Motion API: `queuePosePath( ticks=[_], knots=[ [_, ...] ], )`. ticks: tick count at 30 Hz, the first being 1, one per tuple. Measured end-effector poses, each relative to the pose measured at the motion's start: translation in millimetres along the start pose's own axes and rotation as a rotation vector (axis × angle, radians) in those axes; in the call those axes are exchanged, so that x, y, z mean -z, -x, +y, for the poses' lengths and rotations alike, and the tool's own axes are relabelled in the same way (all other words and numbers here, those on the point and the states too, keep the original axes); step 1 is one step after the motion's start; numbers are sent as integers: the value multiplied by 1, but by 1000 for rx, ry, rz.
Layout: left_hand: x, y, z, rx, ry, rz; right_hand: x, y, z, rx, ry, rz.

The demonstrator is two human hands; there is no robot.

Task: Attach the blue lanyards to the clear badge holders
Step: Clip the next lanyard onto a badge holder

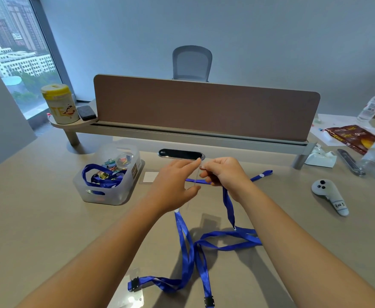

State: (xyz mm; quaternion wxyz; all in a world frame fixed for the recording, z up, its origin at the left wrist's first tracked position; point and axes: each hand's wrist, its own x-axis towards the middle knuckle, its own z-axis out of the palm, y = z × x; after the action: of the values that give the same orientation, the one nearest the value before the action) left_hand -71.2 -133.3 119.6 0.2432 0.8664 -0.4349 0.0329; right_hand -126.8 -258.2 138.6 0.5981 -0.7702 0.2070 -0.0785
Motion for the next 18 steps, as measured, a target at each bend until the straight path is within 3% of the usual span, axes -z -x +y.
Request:
queuePosePath(
  ticks=[4, 6, 12, 18],
  knots=[
    [6, -8, 7, 212, 457, 93, -2, -1, 0, 44, 30, -18],
    [9, -13, 7, 290, 525, 136, -4, -1, -1, 77, 66, -16],
    [13, -23, 6, 372, 448, 51, -6, -3, 1, 153, 232, -16],
    [17, -26, 8, 308, 194, 8, -8, -2, 1, 240, 353, 28]
  ],
)
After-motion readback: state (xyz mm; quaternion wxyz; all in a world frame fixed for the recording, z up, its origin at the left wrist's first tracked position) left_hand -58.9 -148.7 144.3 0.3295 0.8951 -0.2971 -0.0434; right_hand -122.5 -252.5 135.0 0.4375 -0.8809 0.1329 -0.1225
